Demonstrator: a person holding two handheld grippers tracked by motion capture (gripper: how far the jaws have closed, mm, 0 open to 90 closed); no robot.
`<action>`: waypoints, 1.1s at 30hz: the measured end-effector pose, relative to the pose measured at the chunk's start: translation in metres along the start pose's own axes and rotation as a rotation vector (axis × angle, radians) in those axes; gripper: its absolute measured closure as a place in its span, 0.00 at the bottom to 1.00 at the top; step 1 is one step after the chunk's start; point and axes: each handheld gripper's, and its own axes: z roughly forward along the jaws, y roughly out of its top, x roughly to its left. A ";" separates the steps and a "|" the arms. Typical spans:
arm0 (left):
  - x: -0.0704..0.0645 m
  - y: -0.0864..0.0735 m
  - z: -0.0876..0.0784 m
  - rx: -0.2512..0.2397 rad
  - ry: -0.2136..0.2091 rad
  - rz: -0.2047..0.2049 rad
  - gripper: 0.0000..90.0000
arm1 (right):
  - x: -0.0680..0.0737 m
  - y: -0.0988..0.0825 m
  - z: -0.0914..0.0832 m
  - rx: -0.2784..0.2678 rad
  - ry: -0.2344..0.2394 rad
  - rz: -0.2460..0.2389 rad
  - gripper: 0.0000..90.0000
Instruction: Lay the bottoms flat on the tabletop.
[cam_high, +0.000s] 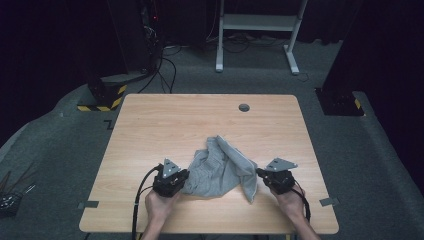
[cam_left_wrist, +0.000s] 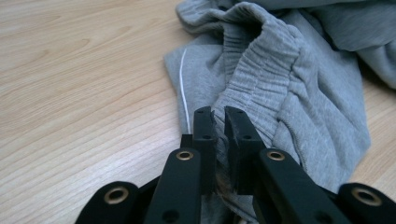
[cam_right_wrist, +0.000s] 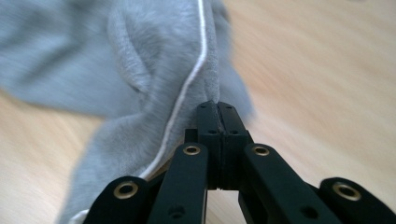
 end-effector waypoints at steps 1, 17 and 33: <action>0.000 -0.001 0.000 0.000 -0.007 0.002 0.92 | -0.006 -0.004 0.001 0.019 -0.009 0.022 0.99; -0.033 0.012 0.004 -0.019 -0.112 0.101 0.93 | 0.052 0.041 0.006 -0.121 0.115 -0.071 0.49; -0.030 0.012 0.001 -0.042 -0.131 0.083 0.94 | 0.032 0.038 0.011 -0.041 0.038 -0.080 0.94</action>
